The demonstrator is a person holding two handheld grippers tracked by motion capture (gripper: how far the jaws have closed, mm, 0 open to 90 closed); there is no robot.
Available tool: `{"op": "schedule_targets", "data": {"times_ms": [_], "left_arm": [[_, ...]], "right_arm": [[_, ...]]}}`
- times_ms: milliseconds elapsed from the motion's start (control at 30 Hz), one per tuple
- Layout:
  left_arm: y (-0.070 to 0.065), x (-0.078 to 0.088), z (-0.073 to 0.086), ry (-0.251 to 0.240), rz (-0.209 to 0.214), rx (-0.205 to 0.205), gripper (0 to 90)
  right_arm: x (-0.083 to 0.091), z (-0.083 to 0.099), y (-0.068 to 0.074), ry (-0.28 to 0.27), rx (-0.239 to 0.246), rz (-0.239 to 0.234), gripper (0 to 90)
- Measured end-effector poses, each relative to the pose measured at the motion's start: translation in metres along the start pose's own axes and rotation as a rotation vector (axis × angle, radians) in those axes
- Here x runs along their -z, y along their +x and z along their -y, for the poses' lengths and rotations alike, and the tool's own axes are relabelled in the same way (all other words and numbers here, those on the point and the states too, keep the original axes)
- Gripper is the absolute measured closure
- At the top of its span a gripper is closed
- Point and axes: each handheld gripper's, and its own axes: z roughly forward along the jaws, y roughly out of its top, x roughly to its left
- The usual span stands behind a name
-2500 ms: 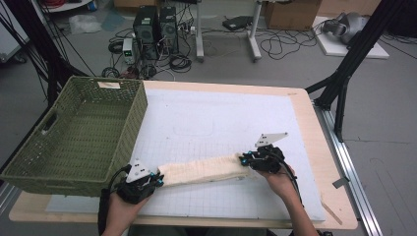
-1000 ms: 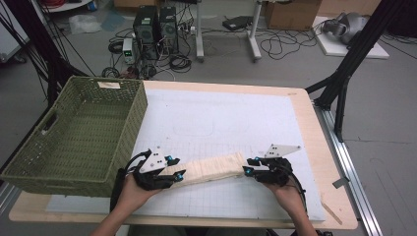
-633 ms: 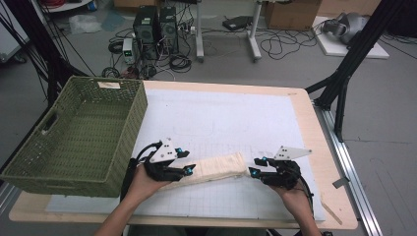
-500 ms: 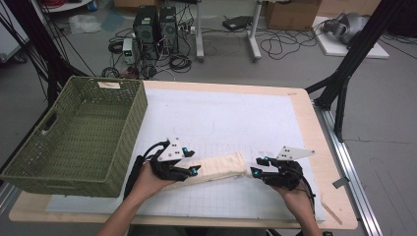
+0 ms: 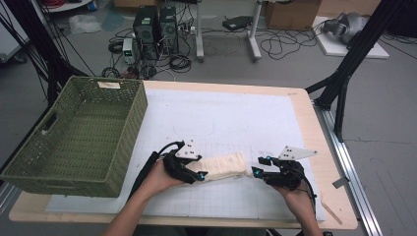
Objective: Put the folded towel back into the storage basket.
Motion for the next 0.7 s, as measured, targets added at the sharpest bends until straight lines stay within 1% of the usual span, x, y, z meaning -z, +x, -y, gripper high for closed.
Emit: {"op": "schedule_targets", "data": {"times_ms": [67,133,167,267,367,467,567,600,700], "left_arm": [[0.001,-0.004,0.001,0.023,0.01,0.012,38.7],[0.001,-0.006,0.002,0.039,0.011,0.018,39.0],[0.001,-0.006,0.002,0.047,0.011,0.016,39.3],[0.0,-0.008,0.003,0.061,0.026,0.016,39.7],[0.001,-0.009,0.003,0.064,0.04,0.028,38.9],[0.002,-0.009,0.004,0.068,0.052,0.029,37.1],[0.001,-0.011,0.002,0.085,0.054,0.016,35.4],[0.001,-0.011,0.001,0.101,0.057,0.002,34.6],[0.001,-0.012,-0.001,0.119,0.046,-0.002,34.5]], "right_arm": [[0.0,0.0,0.0,-0.001,0.001,-0.001,49.6],[0.001,0.0,0.0,-0.003,-0.001,0.0,49.5],[0.001,0.0,0.0,-0.004,-0.001,0.001,49.4],[0.001,0.0,-0.001,-0.007,0.0,0.003,49.4],[0.002,0.0,-0.001,-0.01,-0.003,0.0,49.4],[0.001,-0.001,-0.001,-0.009,-0.001,-0.001,49.5],[0.001,-0.001,0.0,-0.002,-0.002,-0.004,49.5],[0.0,-0.001,0.0,-0.004,0.001,-0.004,49.5],[0.0,-0.001,0.001,-0.001,0.003,-0.005,49.5]]}}
